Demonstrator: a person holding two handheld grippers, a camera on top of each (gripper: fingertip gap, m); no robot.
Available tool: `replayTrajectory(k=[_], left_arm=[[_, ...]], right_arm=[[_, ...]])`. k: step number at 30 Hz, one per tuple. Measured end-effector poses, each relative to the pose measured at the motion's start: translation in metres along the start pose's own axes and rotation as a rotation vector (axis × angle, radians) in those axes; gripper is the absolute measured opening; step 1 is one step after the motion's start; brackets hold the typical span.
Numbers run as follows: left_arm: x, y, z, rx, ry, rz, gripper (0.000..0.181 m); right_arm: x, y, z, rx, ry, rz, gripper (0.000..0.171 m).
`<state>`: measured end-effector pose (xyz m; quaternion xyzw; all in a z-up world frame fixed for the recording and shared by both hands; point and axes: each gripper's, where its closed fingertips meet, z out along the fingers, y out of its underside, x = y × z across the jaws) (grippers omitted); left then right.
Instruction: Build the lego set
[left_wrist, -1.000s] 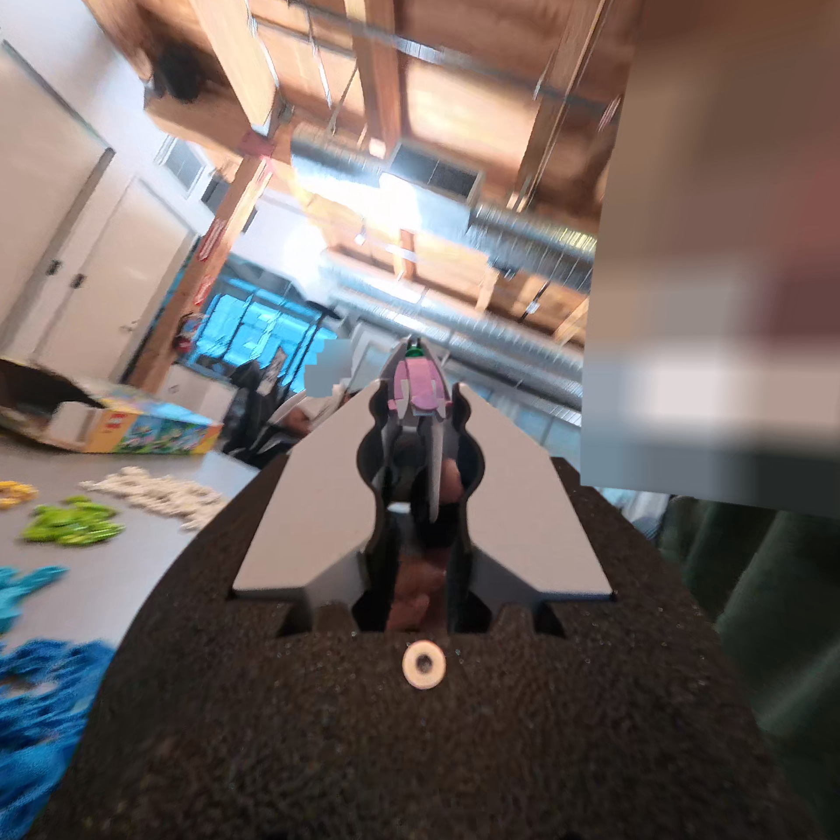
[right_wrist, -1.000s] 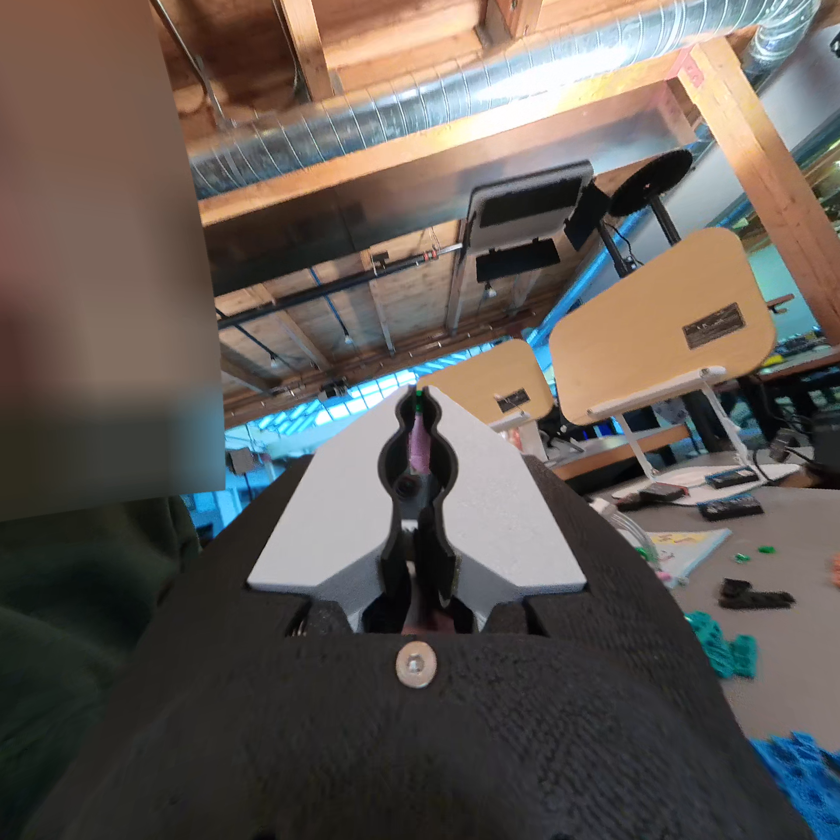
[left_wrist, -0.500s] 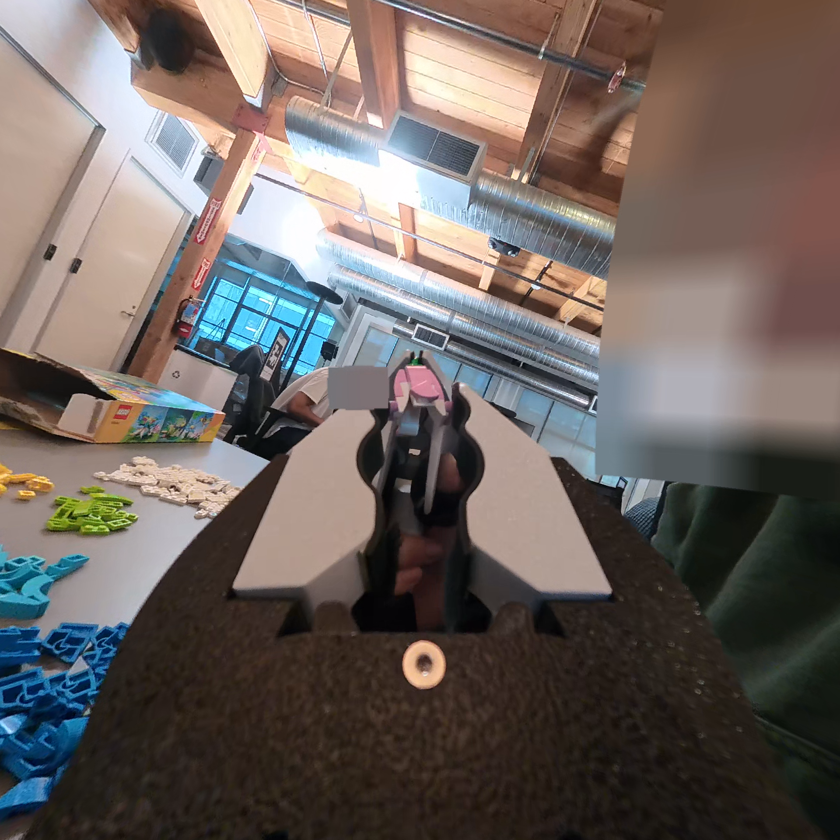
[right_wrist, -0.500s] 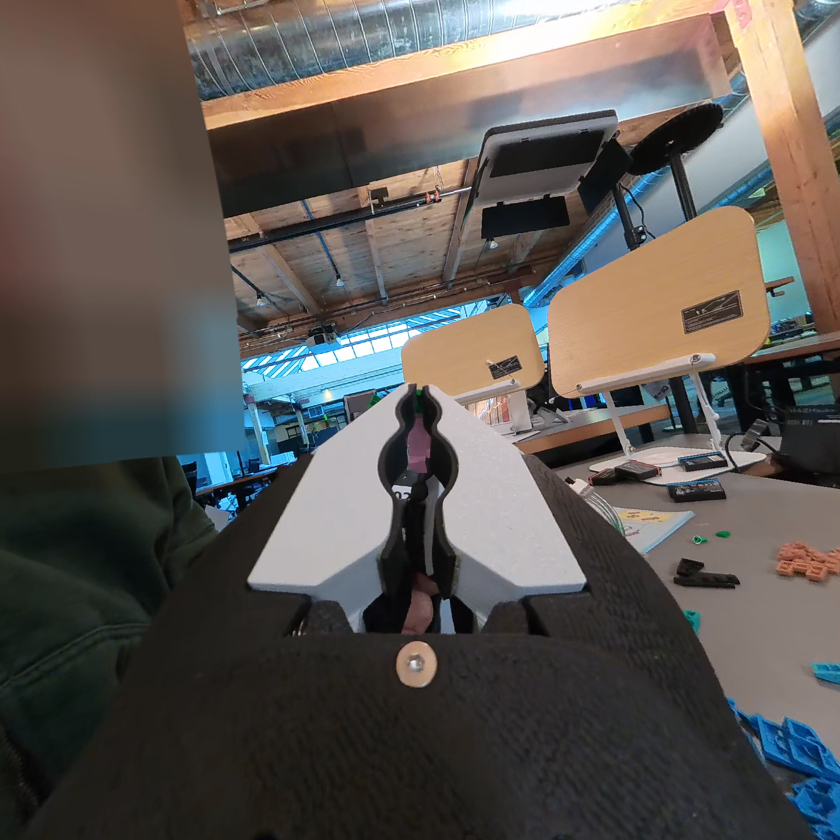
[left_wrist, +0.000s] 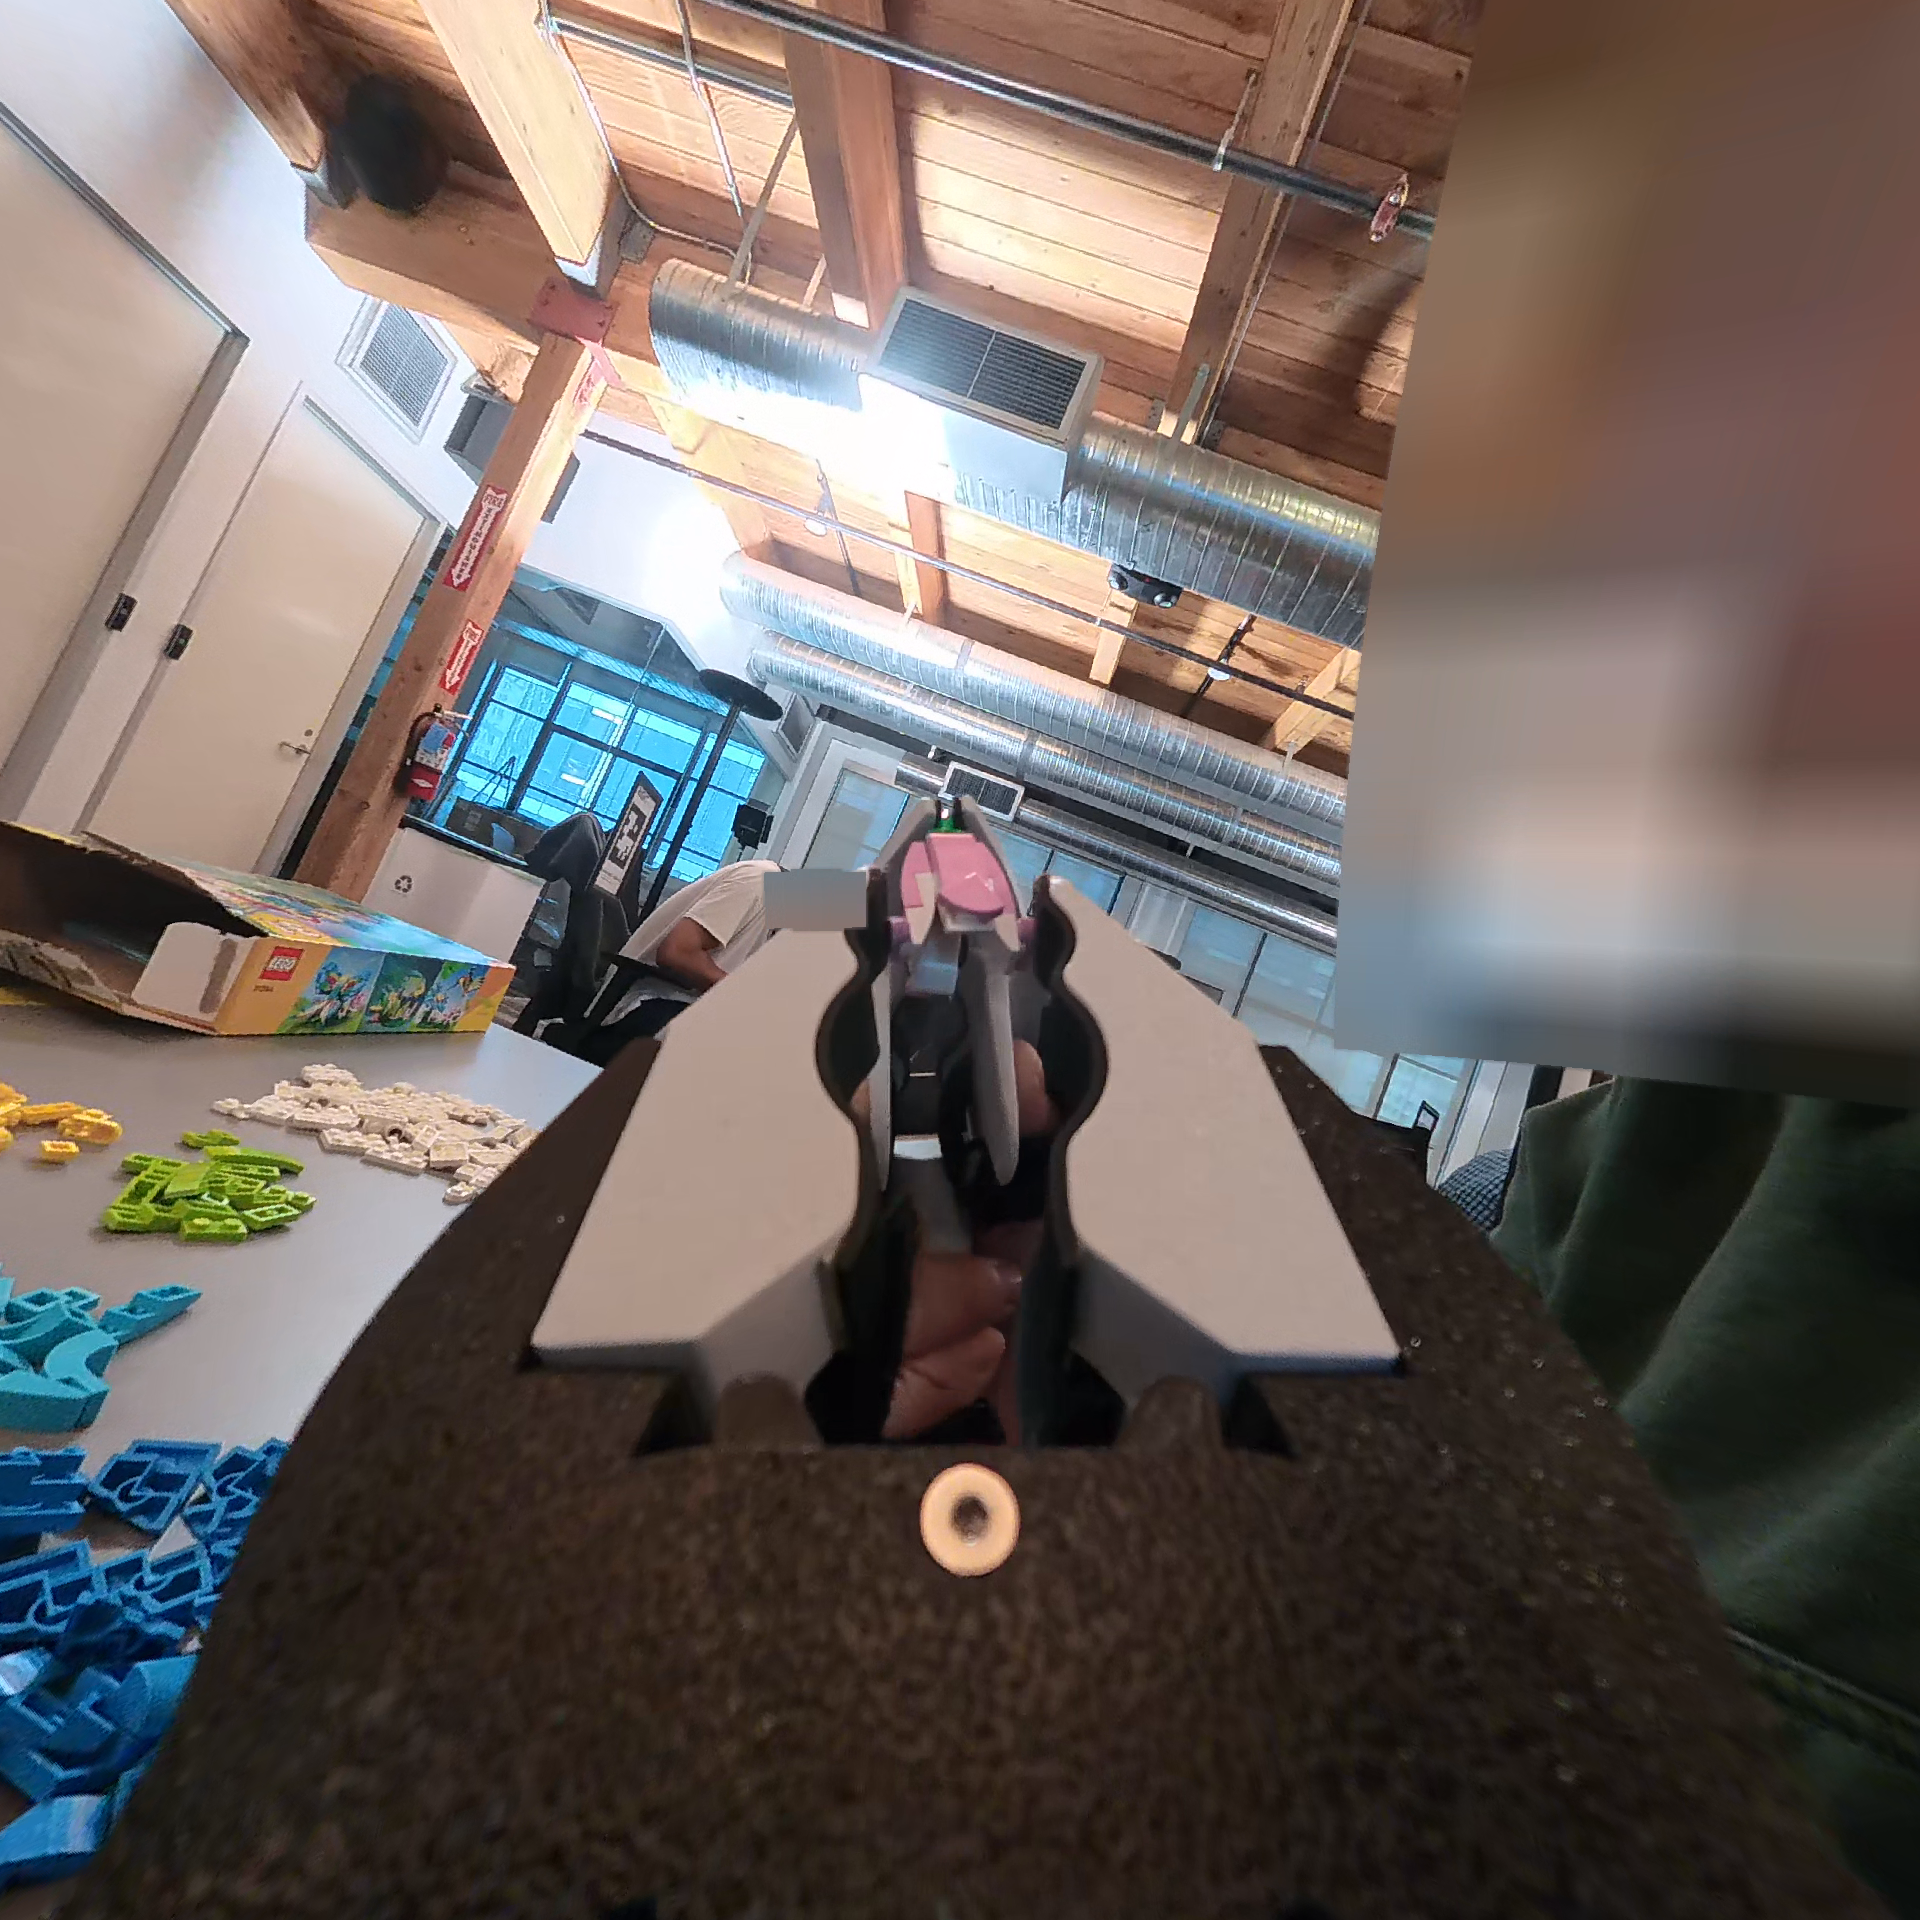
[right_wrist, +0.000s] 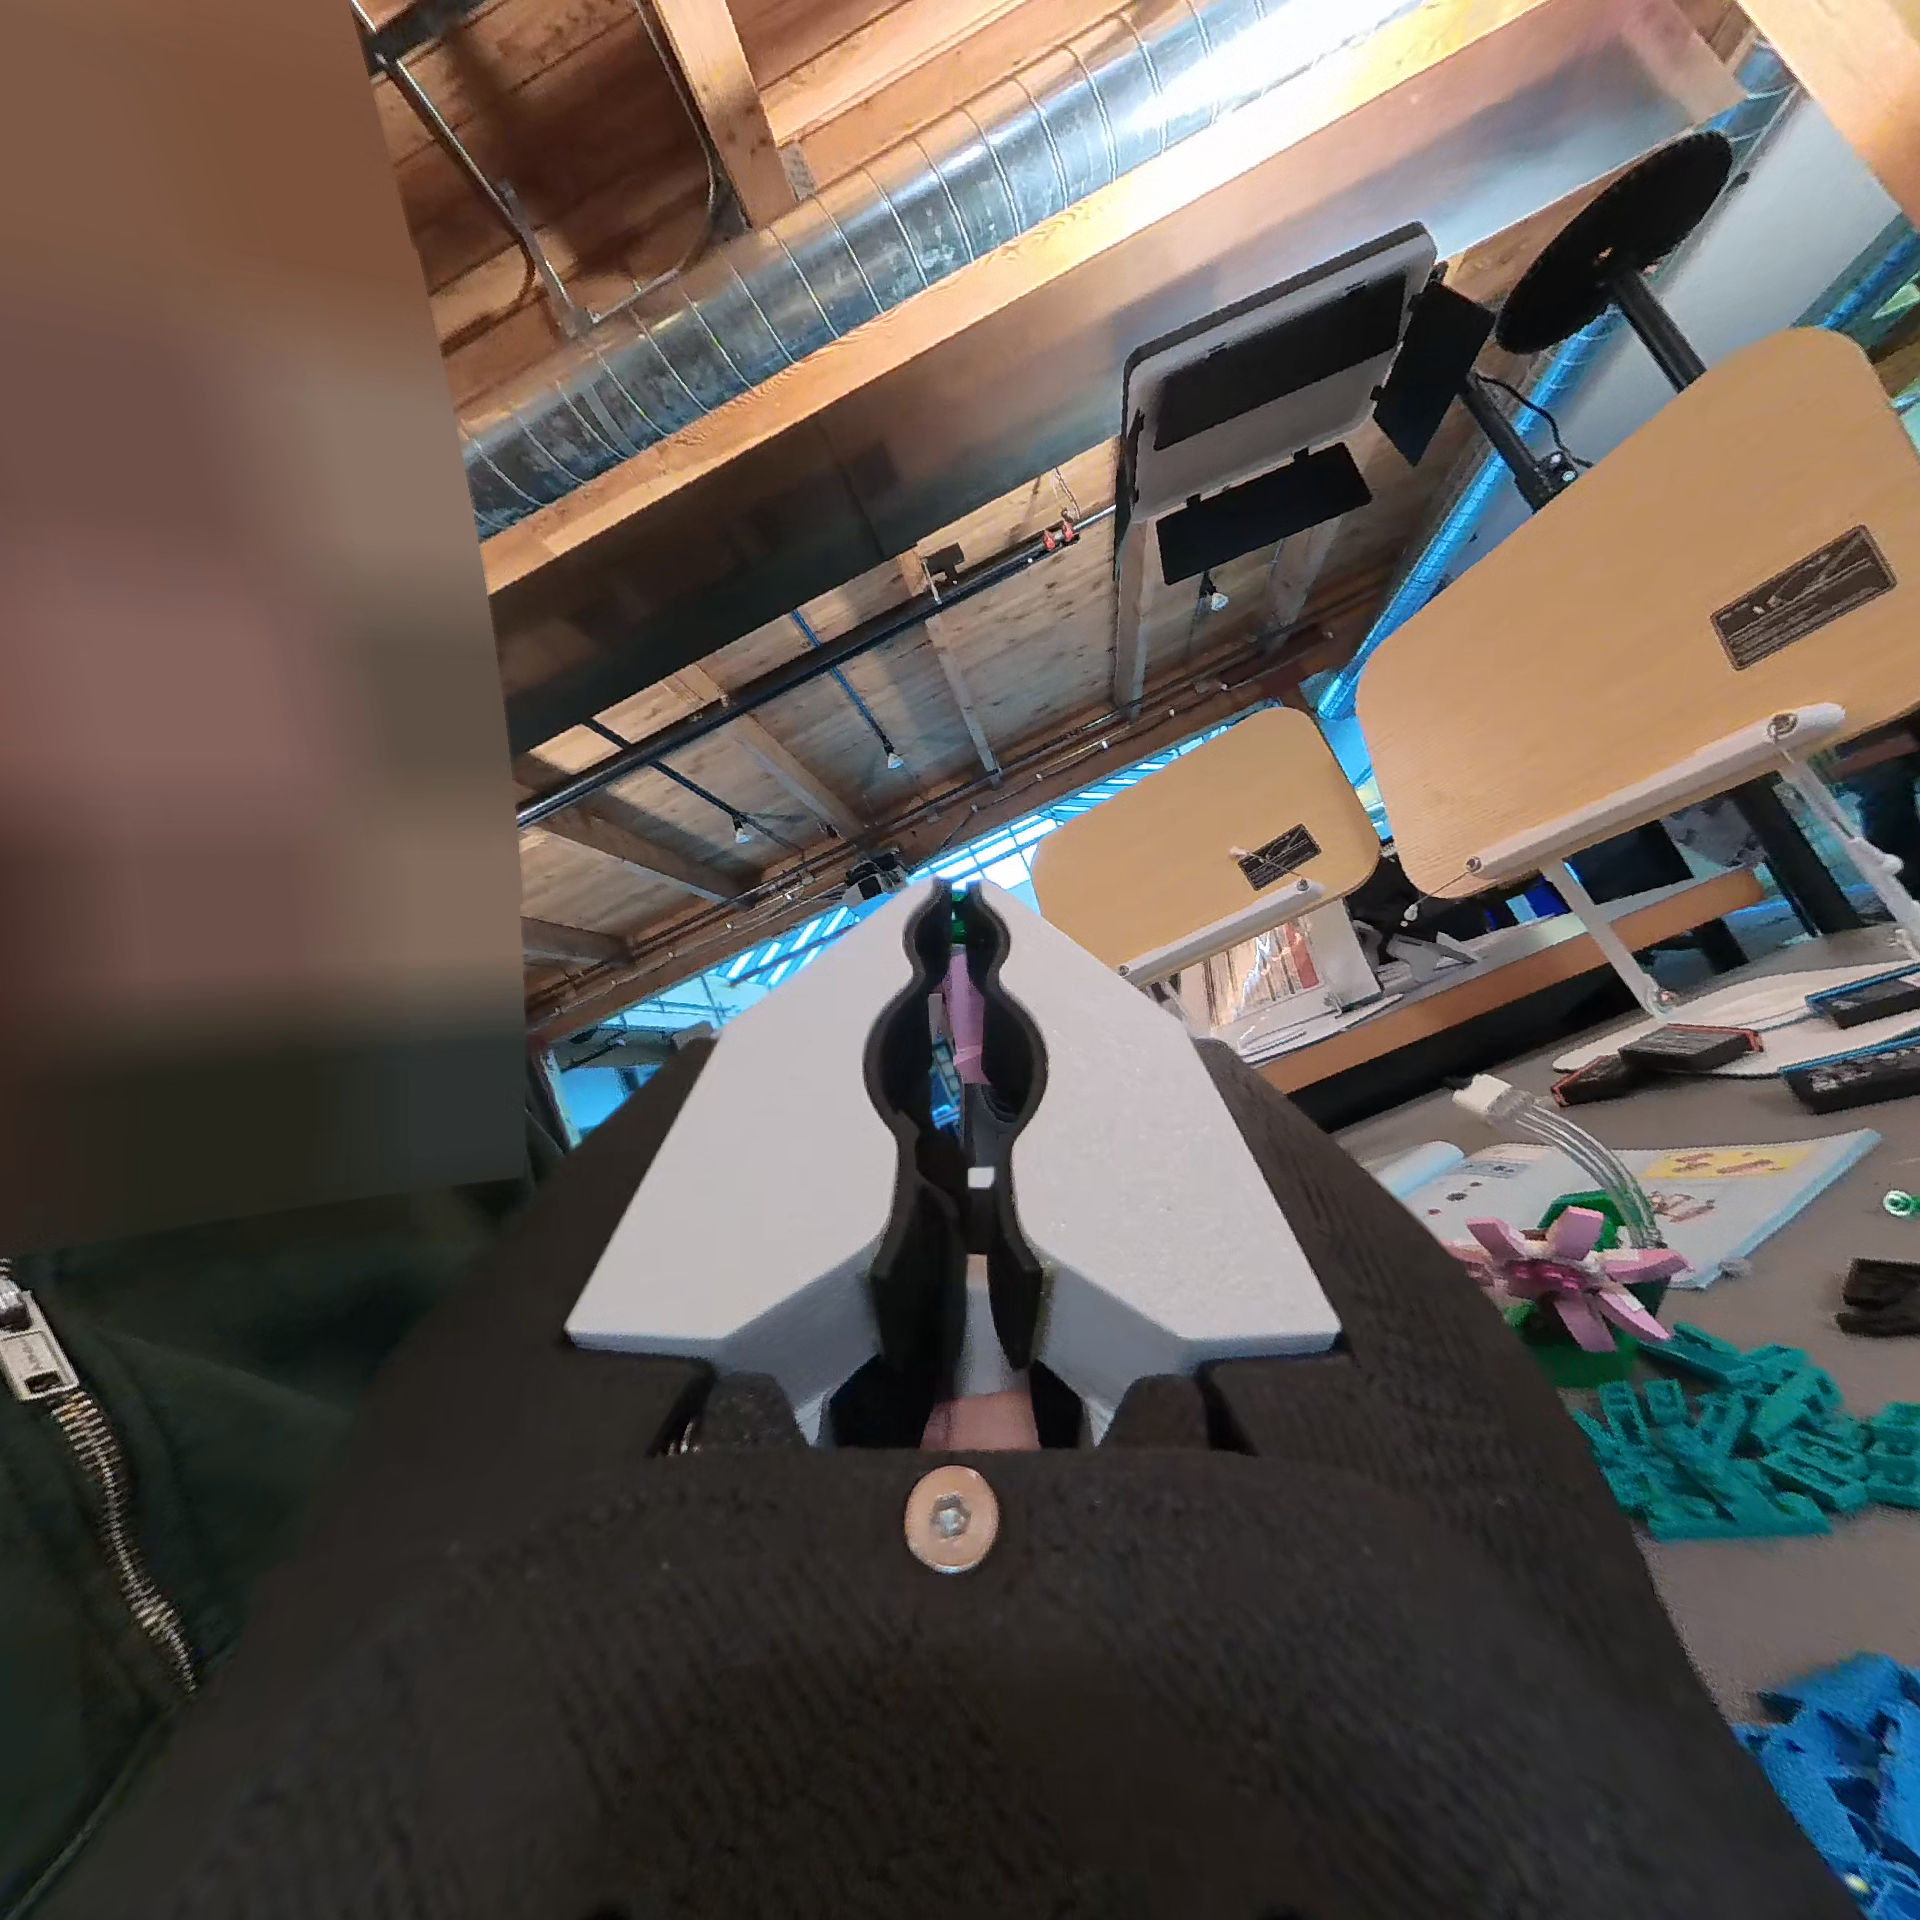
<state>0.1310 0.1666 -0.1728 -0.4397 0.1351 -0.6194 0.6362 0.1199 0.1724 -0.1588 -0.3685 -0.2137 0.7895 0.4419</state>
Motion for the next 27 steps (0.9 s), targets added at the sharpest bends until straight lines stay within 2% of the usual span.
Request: replayTrajectory(k=[12,27], left_arm=[[0.0024,0.0003,-0.0004,0.006,0.015,-0.005,0.025],[0.0006,0.002,-0.0011,-0.008,0.002,0.012,0.025]], right_arm=[[-0.003,0.0017,0.0012,-0.016,0.009,-0.078,0.001],[-0.0005,0.0028,-0.0004,-0.011,-0.005,0.008,0.001]])
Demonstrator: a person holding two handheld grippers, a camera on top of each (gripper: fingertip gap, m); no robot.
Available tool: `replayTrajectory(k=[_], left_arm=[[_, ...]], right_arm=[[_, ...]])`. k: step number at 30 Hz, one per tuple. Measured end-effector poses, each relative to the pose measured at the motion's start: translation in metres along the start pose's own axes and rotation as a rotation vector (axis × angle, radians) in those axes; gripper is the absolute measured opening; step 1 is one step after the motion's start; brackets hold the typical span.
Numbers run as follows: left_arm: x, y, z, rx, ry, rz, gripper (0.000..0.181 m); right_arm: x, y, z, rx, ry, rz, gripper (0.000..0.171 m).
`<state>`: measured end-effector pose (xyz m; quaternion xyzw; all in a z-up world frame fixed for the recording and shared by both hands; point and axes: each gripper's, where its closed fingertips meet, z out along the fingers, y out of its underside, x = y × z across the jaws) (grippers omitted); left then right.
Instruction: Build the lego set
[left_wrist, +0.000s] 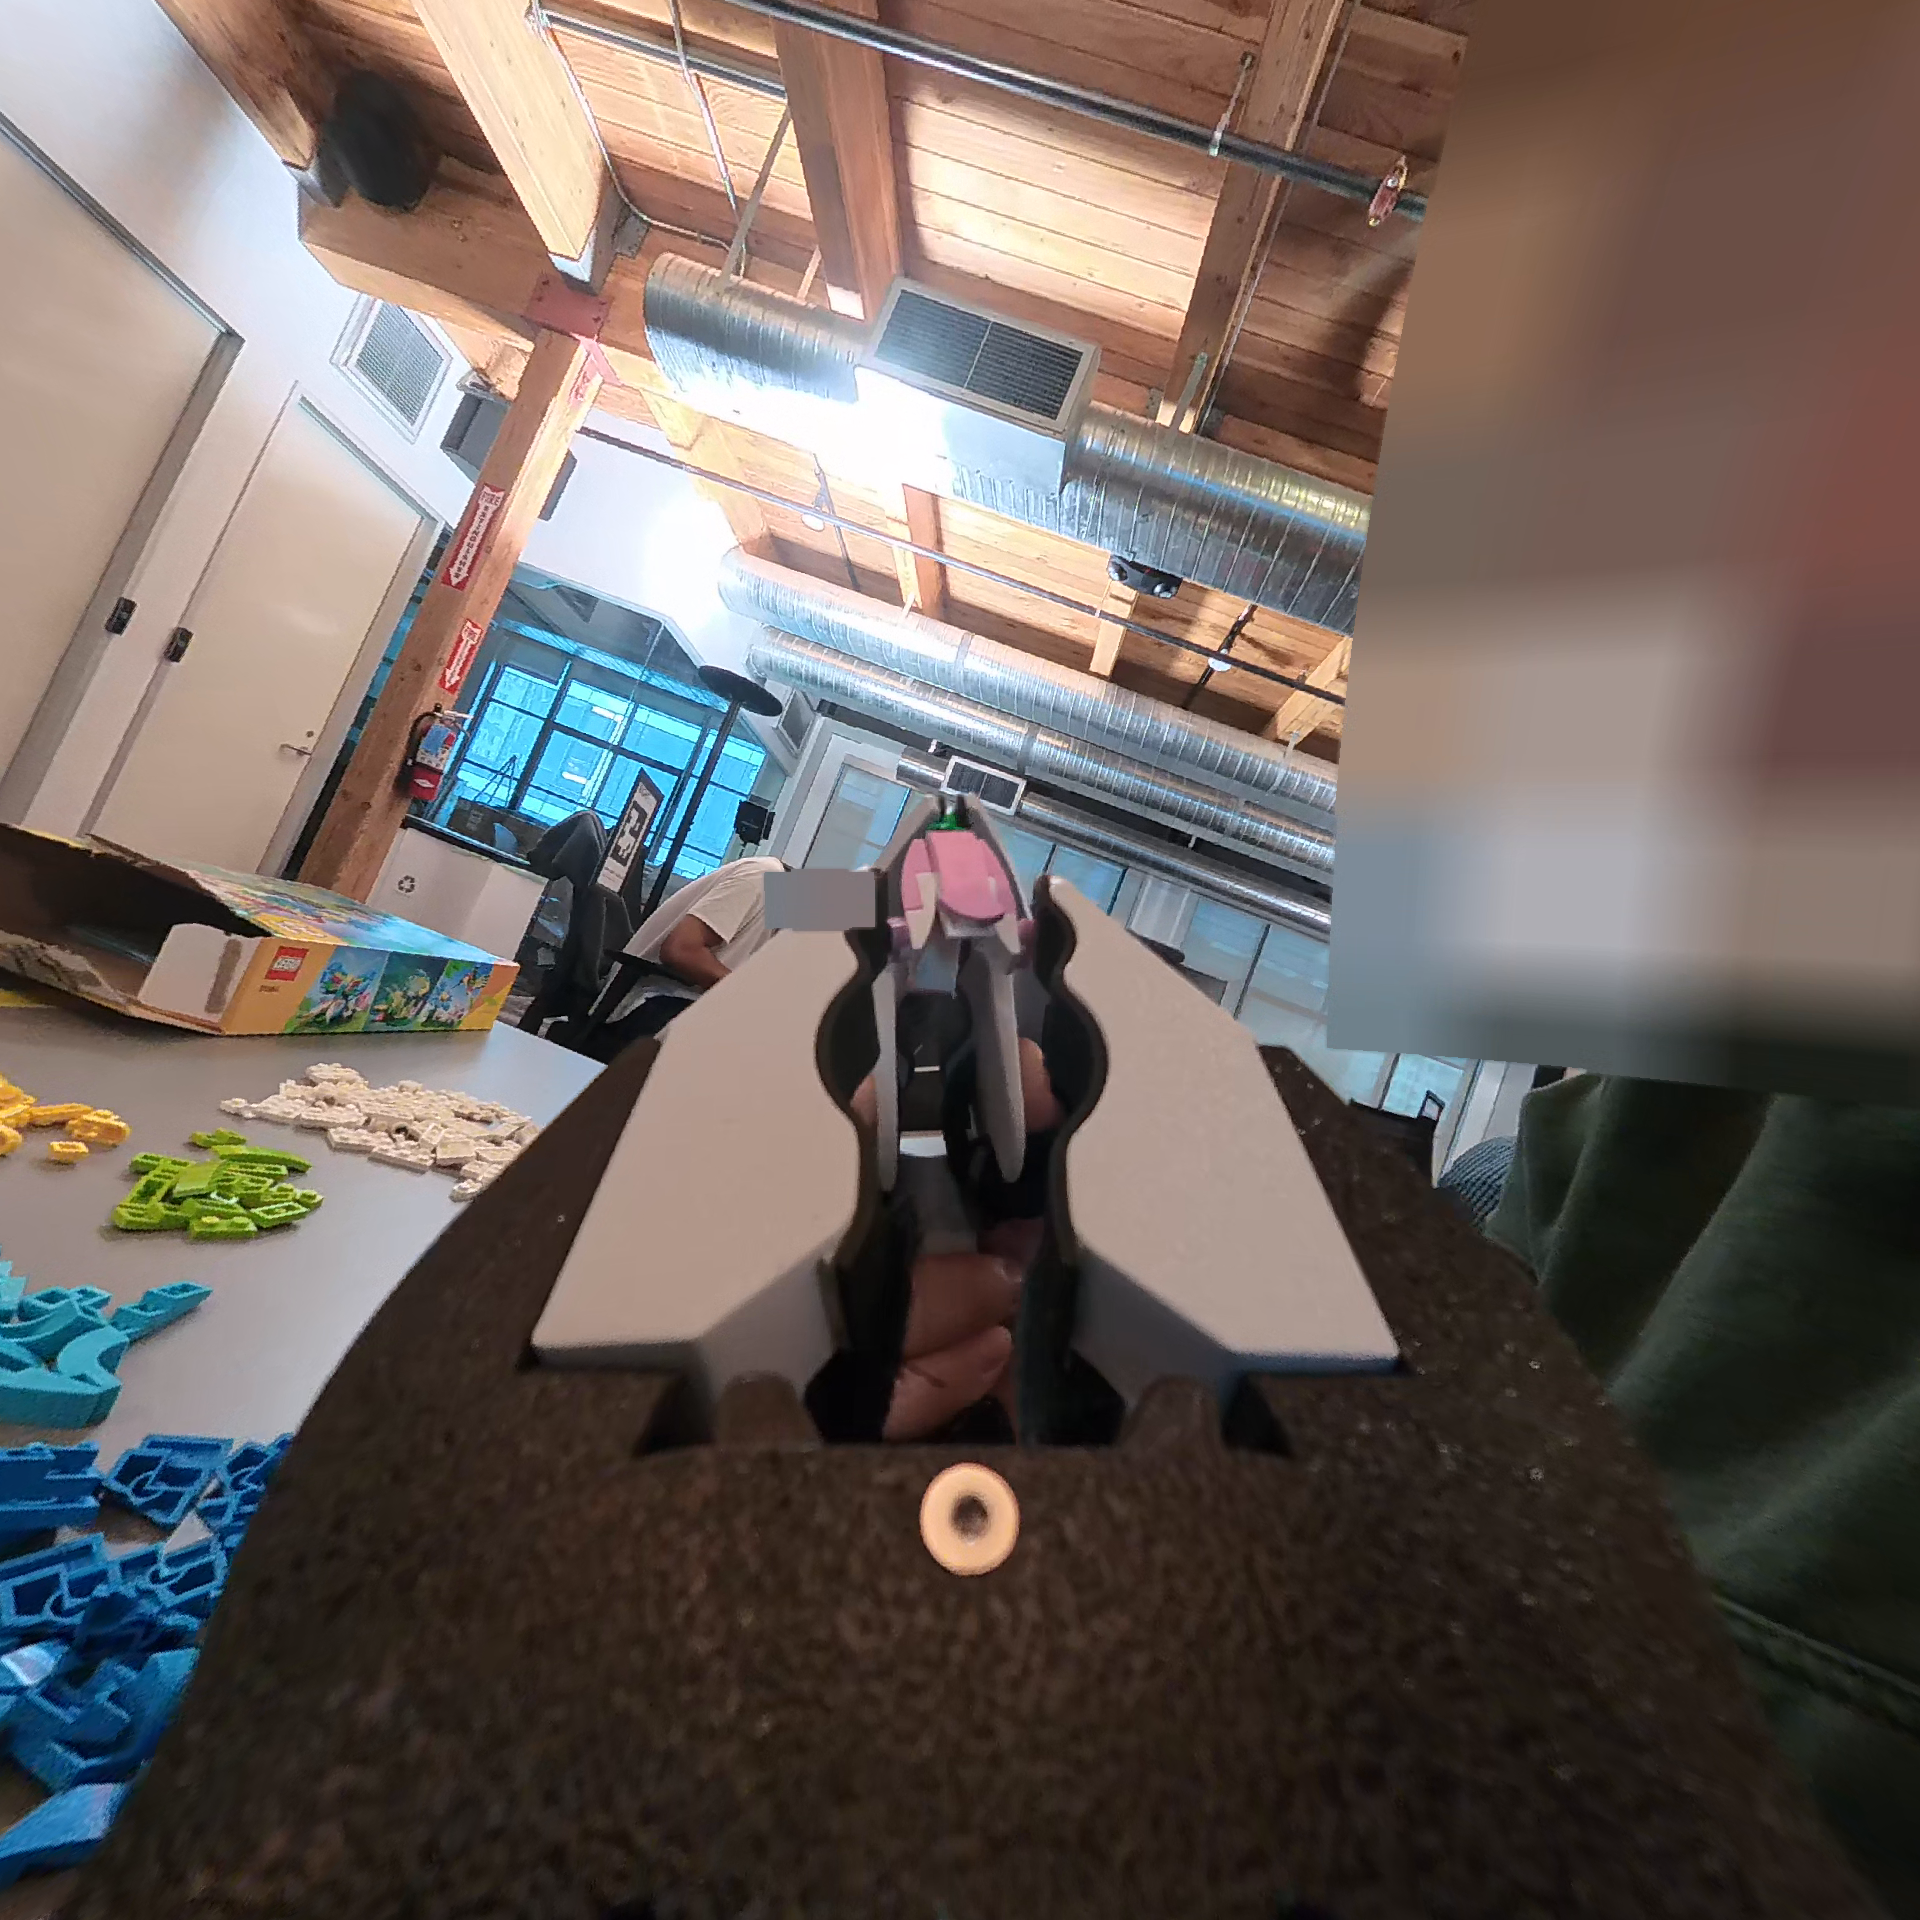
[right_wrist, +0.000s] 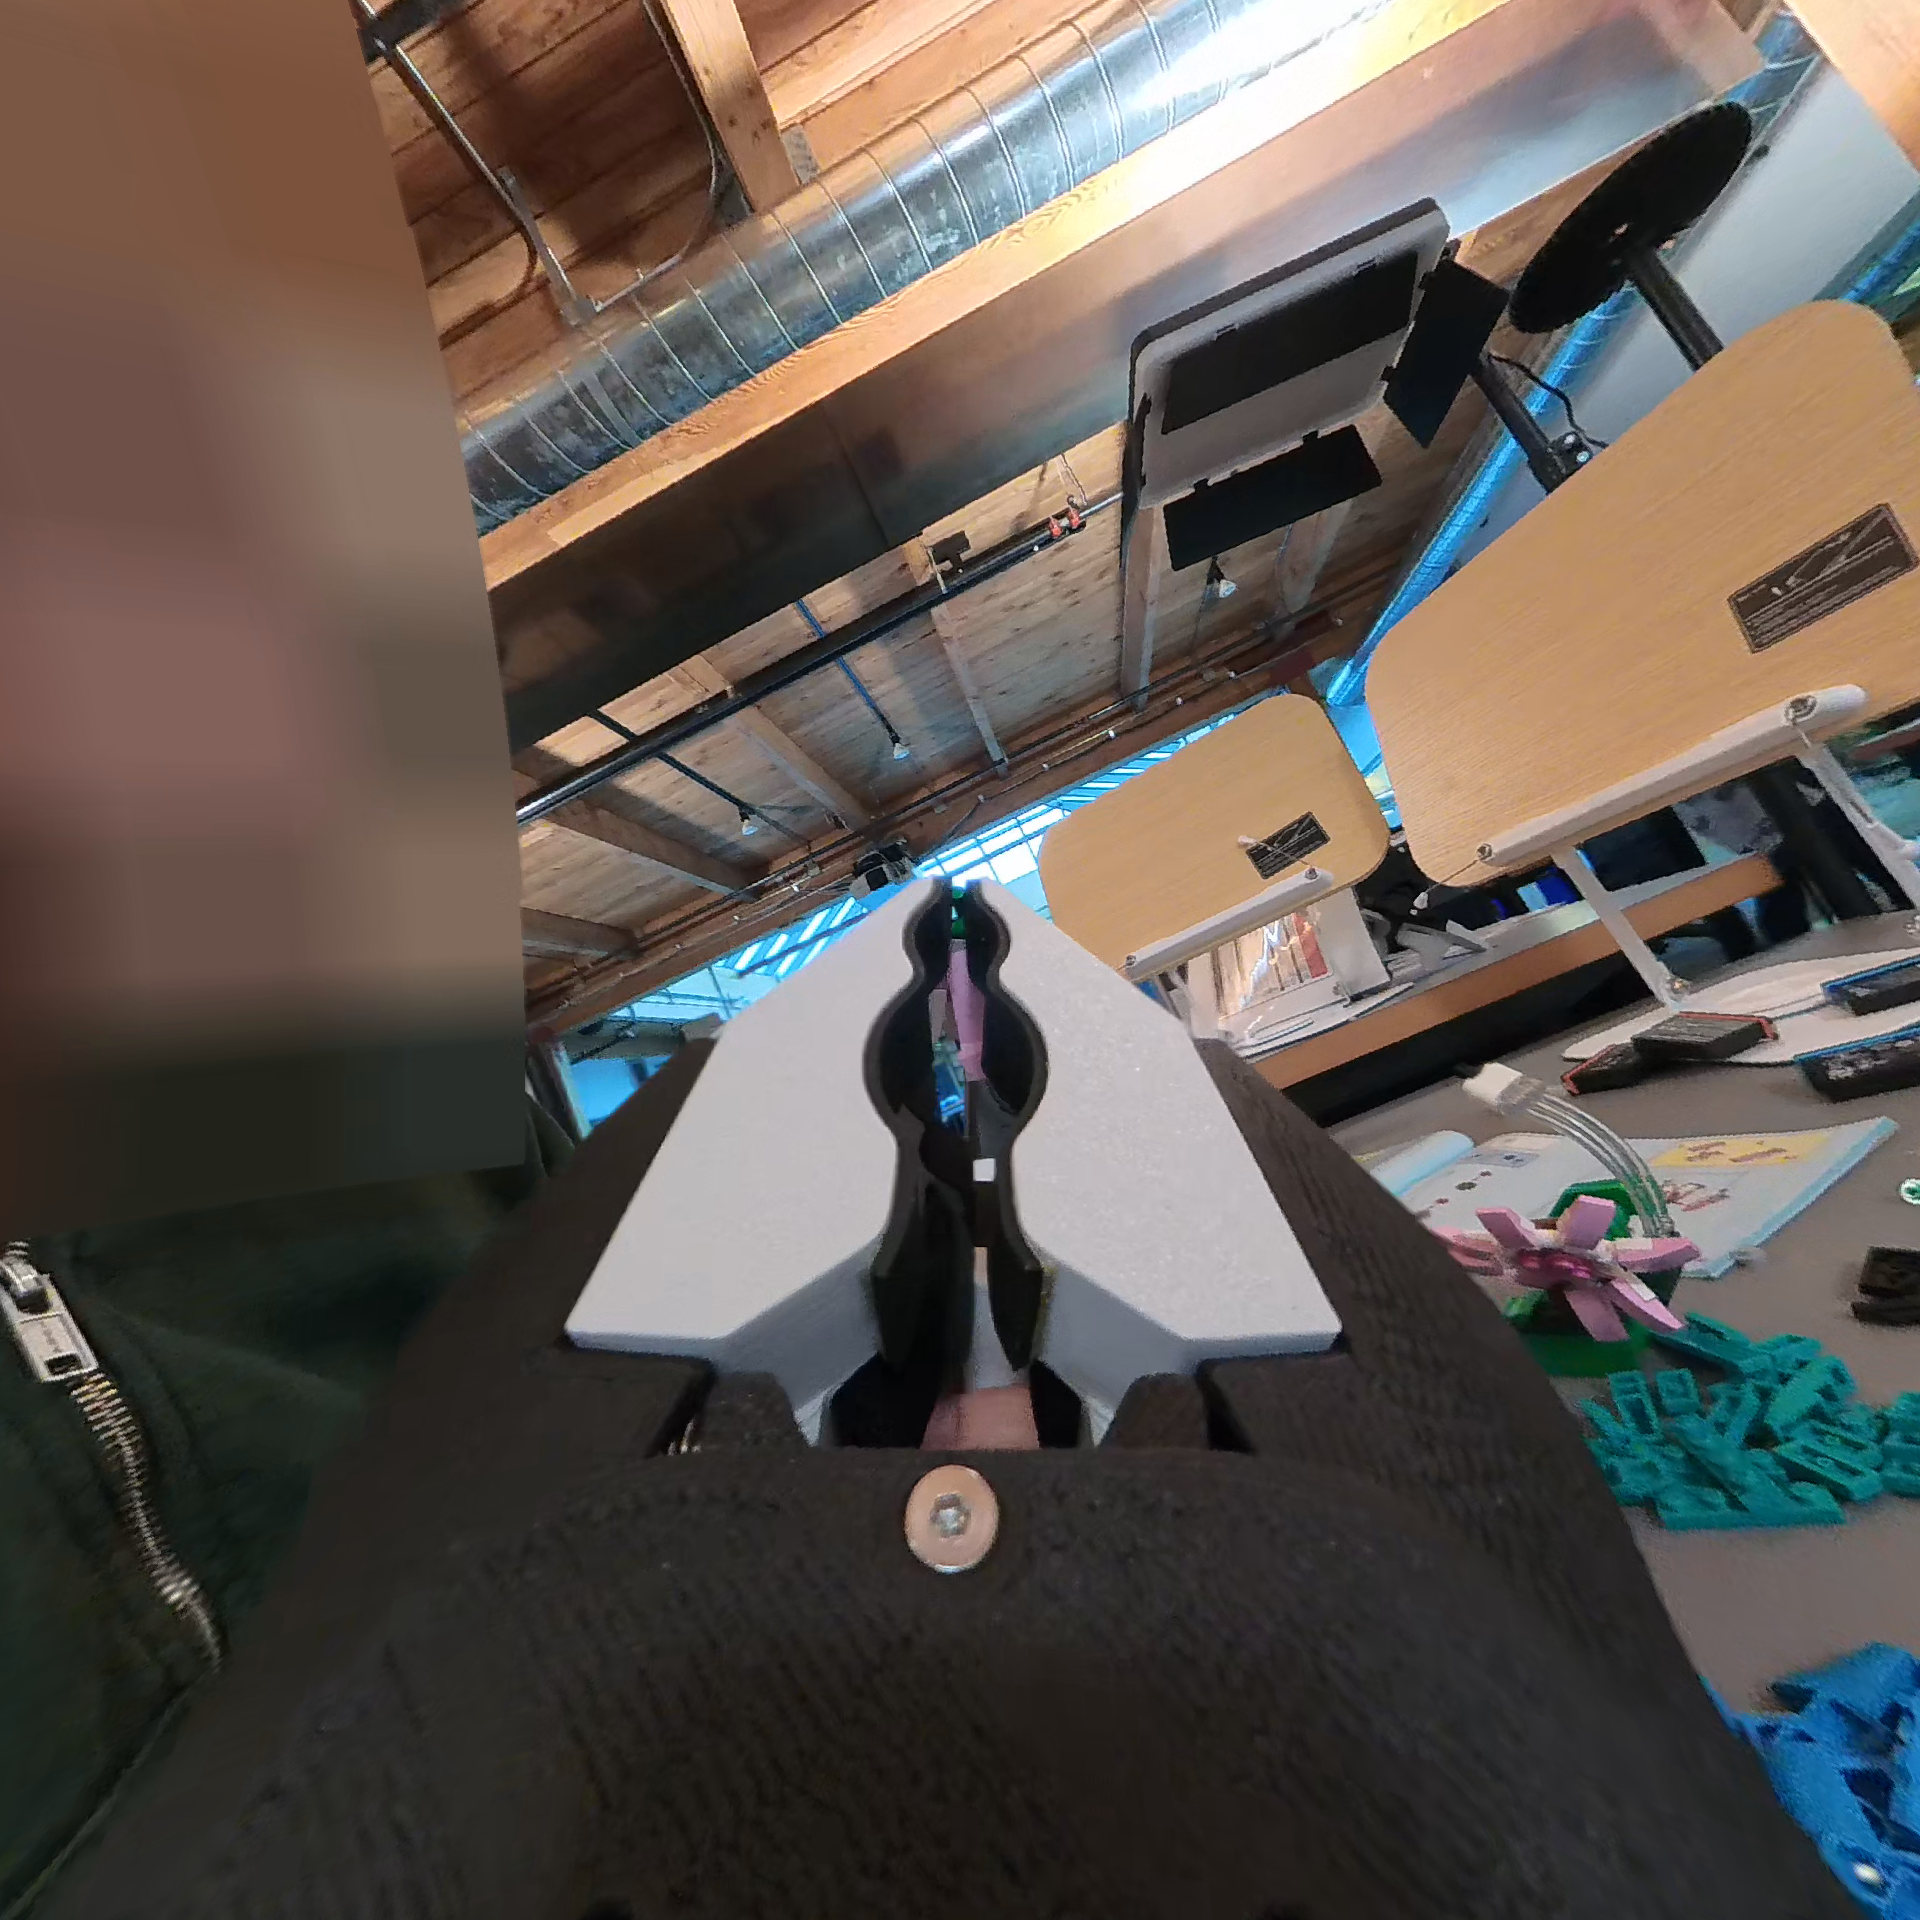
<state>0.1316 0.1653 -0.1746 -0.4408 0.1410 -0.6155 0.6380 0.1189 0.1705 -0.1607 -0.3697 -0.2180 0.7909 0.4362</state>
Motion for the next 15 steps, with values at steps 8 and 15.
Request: replayTrajectory(k=[8,15], left_arm=[[-0.0005,0.0011,-0.0004,-0.003,-0.001,-0.001,0.025],[-0.0002,0.0014,-0.0006,-0.003,0.0,-0.001,0.025]], right_arm=[[0.0004,0.0011,0.0,-0.01,-0.004,0.018,0.001],[0.0003,0.0019,0.0,-0.017,-0.002,0.008,0.001]])
